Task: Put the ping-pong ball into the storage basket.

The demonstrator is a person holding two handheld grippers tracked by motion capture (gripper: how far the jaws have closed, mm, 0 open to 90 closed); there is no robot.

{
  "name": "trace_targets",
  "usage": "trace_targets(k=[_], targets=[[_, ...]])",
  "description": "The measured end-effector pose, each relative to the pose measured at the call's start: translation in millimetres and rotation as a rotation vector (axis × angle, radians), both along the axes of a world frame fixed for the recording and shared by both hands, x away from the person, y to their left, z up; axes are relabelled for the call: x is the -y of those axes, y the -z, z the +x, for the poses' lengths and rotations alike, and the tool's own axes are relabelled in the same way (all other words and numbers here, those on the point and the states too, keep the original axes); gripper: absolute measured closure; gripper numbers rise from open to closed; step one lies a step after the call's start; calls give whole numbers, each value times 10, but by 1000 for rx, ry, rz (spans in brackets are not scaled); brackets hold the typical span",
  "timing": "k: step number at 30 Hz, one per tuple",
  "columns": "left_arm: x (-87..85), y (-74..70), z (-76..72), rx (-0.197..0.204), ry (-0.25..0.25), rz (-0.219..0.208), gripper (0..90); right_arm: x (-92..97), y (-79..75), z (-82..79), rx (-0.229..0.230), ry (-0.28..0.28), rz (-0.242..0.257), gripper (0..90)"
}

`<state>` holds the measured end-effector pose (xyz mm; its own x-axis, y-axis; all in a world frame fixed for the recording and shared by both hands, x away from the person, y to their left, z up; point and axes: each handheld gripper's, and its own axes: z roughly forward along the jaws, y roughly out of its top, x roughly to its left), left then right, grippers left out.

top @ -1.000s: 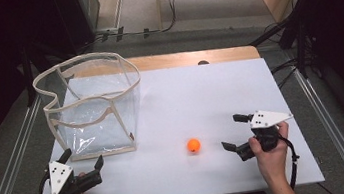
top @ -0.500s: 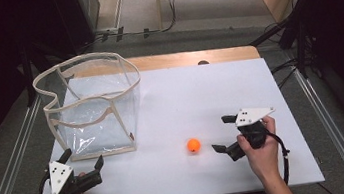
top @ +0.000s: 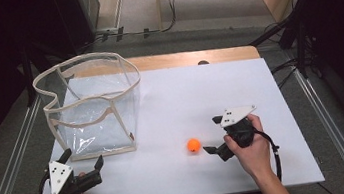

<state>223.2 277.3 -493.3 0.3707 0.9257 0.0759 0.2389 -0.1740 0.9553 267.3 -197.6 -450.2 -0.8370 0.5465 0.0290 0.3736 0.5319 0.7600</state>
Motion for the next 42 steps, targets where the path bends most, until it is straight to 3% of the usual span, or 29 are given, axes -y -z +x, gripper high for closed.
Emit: trace_targets(k=[6, 21, 22, 23, 24, 32, 35, 42], targets=[[0, 0, -1, 1, 2, -2, 0, -77, 4, 54, -35, -35, -15, 0], [6, 1, -1, 2, 2, -1, 0, -288, 43, 150, -85, -99, -128, 0], [6, 2, -1, 2, 1, -2, 0, -311, 42, 160, -84, -108, -140, 95], [5, 1, -1, 2, 2, 0, 0, -311, 42, 160, -84, -108, -140, 95], [4, 1, -1, 2, 3, 1, 0, -321, 37, 160, -81, -102, -148, 168], [5, 1, 0, 2, 4, 1, 0, -441, 47, 221, -97, -147, -207, 163], [5, 1, 0, 1, 4, 1, 0, -515, 83, 249, -115, -157, -255, 255], [5, 1, 1, 1, 5, 0, 0, -591, 123, 301, -163, -176, -299, 287]])
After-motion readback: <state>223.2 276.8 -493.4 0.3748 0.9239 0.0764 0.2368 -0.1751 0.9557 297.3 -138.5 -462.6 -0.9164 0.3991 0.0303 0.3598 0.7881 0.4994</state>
